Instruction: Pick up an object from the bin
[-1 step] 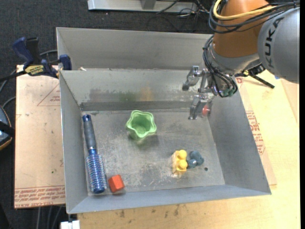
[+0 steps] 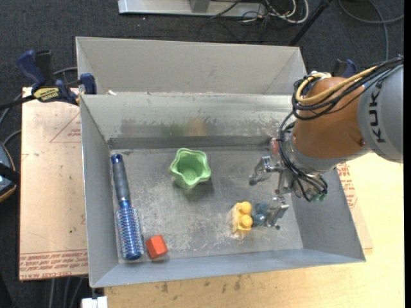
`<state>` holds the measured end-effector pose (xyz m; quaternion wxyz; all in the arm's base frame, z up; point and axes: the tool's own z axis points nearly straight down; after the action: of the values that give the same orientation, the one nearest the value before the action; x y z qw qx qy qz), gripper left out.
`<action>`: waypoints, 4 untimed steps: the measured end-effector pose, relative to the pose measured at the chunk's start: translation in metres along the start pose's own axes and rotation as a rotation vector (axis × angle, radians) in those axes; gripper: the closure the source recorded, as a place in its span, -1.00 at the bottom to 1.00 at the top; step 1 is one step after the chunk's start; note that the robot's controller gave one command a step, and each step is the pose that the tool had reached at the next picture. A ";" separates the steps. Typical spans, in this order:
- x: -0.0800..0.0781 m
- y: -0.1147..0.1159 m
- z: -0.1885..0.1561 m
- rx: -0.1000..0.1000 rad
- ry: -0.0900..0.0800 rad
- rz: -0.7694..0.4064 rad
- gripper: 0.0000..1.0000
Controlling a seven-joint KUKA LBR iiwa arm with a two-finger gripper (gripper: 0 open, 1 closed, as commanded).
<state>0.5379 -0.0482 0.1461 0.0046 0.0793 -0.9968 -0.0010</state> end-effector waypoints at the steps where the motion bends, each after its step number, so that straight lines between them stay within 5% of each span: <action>1: 0.006 0.005 0.069 0.003 -0.014 -0.133 -1.00; 2: 0.006 0.004 0.067 0.004 -0.010 -0.134 1.00; 3: 0.006 0.005 0.068 0.003 -0.010 -0.134 -1.00; 4: 0.004 0.027 0.071 0.012 -0.019 -0.360 -1.00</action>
Offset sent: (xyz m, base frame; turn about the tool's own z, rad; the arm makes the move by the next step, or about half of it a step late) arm -0.0084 0.0029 -0.0692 -0.1350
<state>0.5287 -0.0218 0.0751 -0.0058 0.2563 -0.9666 0.0033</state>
